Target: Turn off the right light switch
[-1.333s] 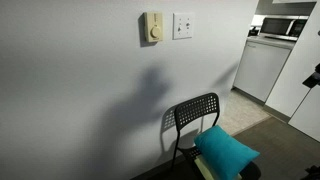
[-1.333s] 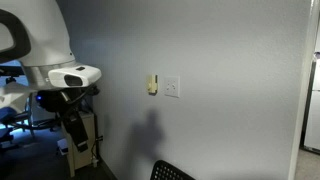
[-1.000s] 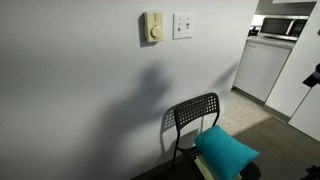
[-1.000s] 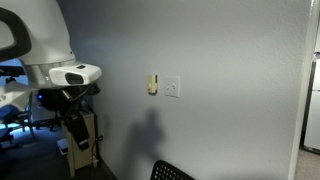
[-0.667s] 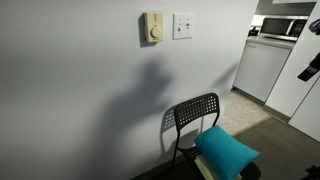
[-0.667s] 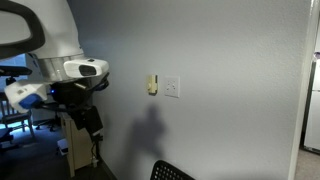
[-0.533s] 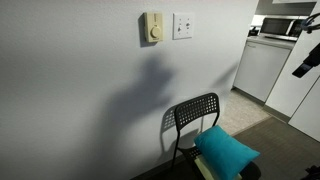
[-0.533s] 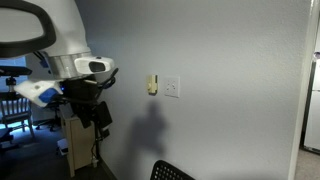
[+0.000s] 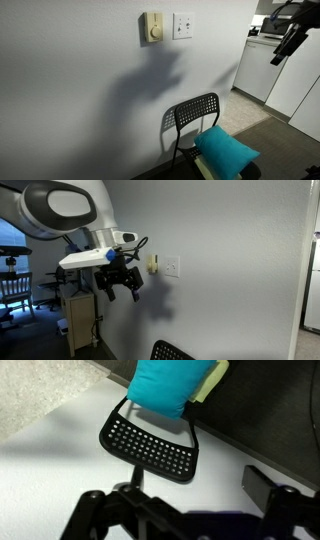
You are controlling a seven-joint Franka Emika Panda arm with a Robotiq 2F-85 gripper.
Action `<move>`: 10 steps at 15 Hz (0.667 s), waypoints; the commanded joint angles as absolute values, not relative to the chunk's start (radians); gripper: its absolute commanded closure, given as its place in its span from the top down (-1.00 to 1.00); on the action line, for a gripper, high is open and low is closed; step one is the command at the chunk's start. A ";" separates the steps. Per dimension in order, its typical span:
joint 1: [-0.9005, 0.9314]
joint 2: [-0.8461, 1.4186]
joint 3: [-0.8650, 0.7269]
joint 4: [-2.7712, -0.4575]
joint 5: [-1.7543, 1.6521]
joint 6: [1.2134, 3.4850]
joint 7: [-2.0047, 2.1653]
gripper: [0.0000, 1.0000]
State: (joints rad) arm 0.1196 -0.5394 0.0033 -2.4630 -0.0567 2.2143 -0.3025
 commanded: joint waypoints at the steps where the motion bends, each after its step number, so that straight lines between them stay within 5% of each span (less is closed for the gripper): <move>1: 0.120 -0.403 0.006 -2.332 -0.130 2.218 -0.380 1.00; 10: 0.136 -0.141 0.050 -2.016 -0.245 2.201 -0.554 1.00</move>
